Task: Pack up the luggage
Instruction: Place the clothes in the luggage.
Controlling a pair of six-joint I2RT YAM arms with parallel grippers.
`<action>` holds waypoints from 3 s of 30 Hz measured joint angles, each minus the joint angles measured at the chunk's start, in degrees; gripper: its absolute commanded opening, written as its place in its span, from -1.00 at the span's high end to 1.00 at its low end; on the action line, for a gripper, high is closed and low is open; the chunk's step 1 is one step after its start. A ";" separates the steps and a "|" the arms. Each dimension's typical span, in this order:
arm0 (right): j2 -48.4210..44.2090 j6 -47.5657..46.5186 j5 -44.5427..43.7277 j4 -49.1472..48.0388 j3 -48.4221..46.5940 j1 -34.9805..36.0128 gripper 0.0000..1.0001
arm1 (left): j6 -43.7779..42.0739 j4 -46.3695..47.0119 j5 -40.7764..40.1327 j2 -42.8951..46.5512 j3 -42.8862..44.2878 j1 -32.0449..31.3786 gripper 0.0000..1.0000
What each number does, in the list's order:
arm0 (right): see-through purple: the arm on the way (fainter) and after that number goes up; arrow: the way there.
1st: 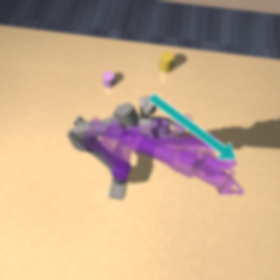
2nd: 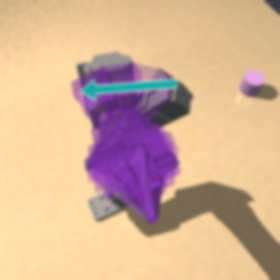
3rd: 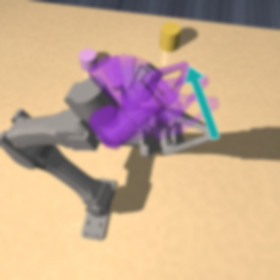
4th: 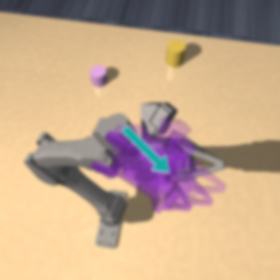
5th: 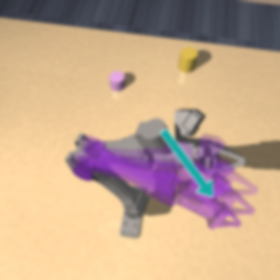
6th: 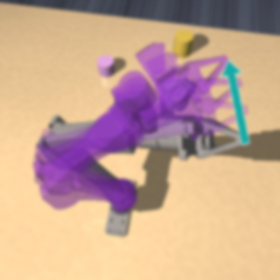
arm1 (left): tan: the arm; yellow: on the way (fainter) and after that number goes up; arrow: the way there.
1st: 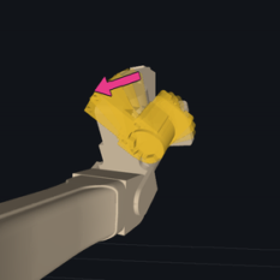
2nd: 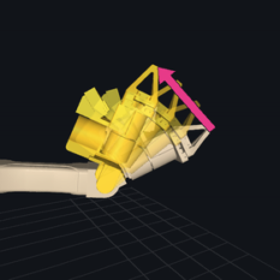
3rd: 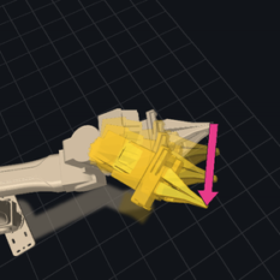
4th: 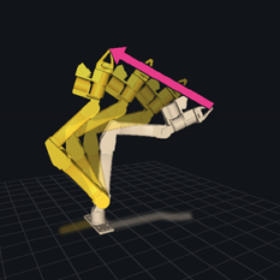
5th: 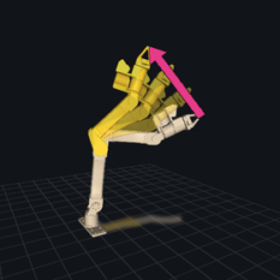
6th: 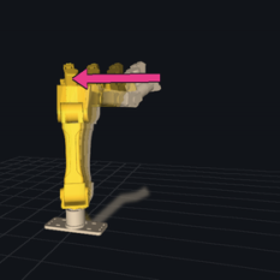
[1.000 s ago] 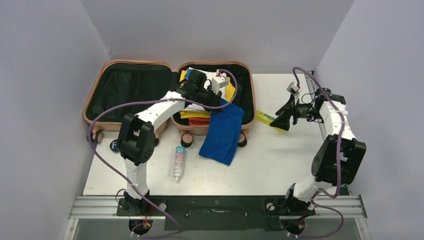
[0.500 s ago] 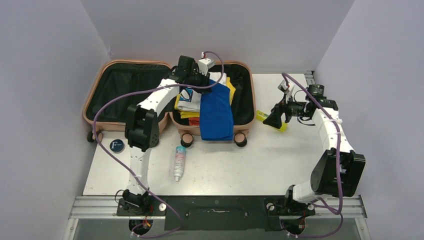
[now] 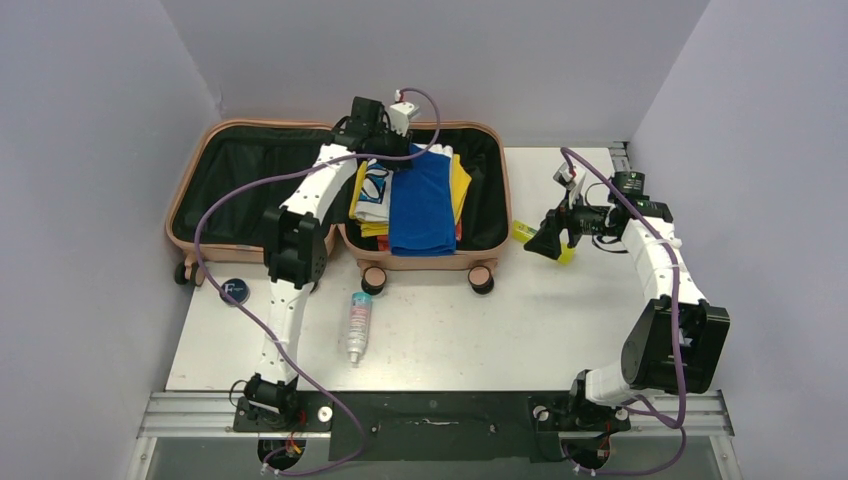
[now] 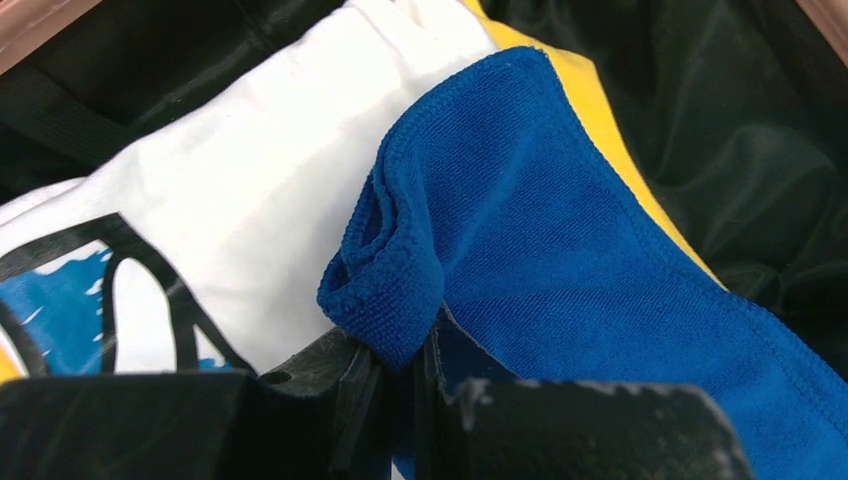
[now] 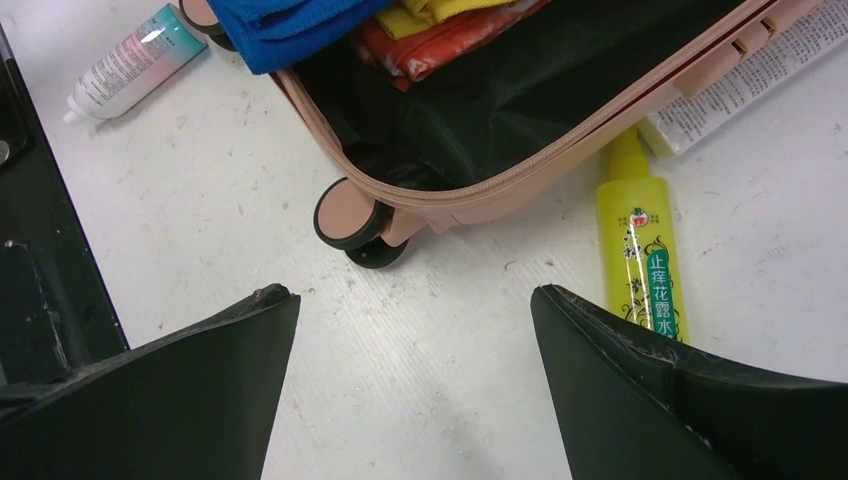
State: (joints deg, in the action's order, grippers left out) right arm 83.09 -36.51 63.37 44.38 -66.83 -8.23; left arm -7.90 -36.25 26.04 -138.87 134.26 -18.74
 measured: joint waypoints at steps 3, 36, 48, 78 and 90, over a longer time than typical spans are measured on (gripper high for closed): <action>0.00 -0.02 0.00 -0.04 0.09 0.04 -0.79 | -0.59 -0.50 -1.25 -0.04 0.35 0.48 0.95; 0.00 1.22 -1.07 -1.81 2.21 0.50 -0.79 | -11.43 12.13 -19.21 -5.27 3.80 -1.75 -0.42; 0.00 0.76 -1.07 -2.01 2.29 0.79 -0.79 | -9.90 14.19 -25.64 -4.55 3.23 -1.57 -0.92; -2.67 -1.81 0.07 -3.17 6.75 0.85 -0.79 | 2.27 4.09 5.29 32.96 -50.99 5.25 -0.48; -3.19 -1.84 0.07 -3.82 7.17 0.85 -0.79 | 11.65 15.47 14.45 41.99 -59.67 7.30 -0.17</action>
State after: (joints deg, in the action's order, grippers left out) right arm 79.90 -38.35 63.44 40.56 -59.66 -7.38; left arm 3.75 -20.78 40.49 -96.88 74.59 -11.44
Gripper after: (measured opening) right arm 0.897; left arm 0.606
